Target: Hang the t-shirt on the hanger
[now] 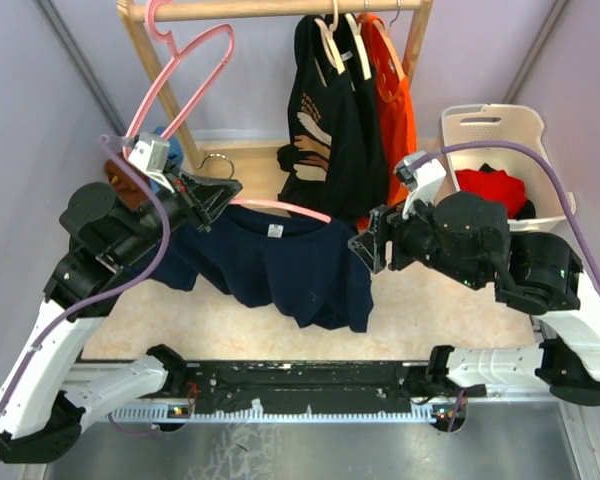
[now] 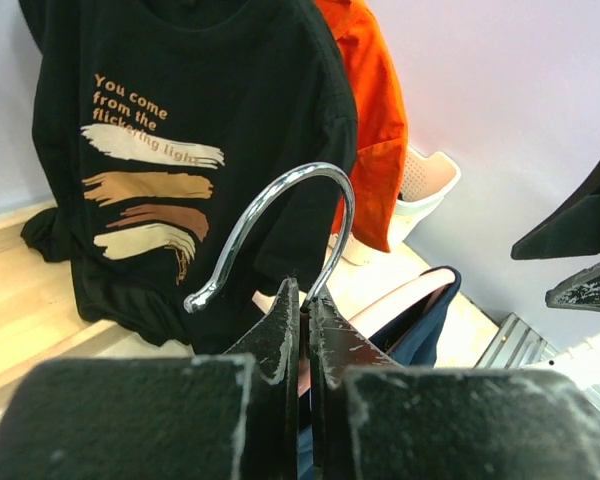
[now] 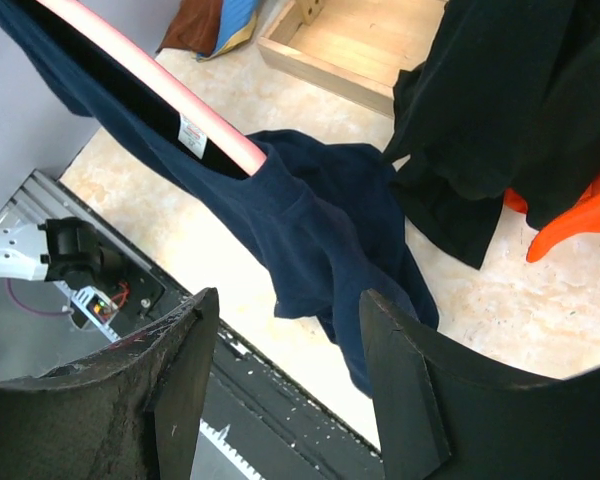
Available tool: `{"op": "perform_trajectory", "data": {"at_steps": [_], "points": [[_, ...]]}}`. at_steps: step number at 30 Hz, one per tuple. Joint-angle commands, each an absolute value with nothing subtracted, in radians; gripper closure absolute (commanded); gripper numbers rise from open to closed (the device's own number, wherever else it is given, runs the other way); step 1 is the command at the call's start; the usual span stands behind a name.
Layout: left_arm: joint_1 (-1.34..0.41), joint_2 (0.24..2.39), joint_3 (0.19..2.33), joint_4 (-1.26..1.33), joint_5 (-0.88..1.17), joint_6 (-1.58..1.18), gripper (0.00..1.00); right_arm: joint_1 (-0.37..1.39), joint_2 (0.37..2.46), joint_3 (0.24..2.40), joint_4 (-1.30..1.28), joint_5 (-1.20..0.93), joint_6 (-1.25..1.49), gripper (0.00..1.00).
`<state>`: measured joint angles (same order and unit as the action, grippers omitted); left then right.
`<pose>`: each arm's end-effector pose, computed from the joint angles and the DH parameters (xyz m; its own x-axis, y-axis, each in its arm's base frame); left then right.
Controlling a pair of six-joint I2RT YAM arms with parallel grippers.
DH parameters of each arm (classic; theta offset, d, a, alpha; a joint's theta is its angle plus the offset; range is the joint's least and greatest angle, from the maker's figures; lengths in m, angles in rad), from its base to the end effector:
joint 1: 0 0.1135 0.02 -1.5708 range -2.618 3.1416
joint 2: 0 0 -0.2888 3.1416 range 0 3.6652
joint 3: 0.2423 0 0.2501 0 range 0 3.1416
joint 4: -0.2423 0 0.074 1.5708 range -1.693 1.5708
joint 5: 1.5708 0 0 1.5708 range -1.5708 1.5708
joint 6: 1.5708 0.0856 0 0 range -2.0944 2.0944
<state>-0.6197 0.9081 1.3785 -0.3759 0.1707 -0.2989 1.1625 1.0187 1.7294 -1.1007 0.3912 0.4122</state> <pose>0.1456 -0.1217 0.5196 -0.1357 -0.2597 -0.9561 0.7012 0.6566 -0.2778 0.0915 0.1293 0.5050 -0.4221 -0.0430 -0.9055 -0.5886 0.7727 0.2377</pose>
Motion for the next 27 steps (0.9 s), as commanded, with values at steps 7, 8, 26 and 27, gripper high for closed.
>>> {"op": "perform_trajectory", "data": {"at_steps": [7,8,26,27], "points": [[-0.618,0.796,1.3,-0.238,0.079,-0.393,1.0,1.167,1.067,1.725,-1.082,0.424,0.383,0.41],[-0.618,0.794,1.3,-0.24,0.081,-0.394,1.0,1.167,1.07,1.724,-1.077,0.429,0.375,0.41],[-0.619,0.813,1.315,-0.25,0.158,-0.398,1.0,1.167,1.148,1.787,-1.016,0.465,0.266,0.52],[-0.618,0.815,1.316,-0.249,0.163,-0.398,1.0,1.167,1.151,1.79,-1.016,0.464,0.263,0.55]]}}
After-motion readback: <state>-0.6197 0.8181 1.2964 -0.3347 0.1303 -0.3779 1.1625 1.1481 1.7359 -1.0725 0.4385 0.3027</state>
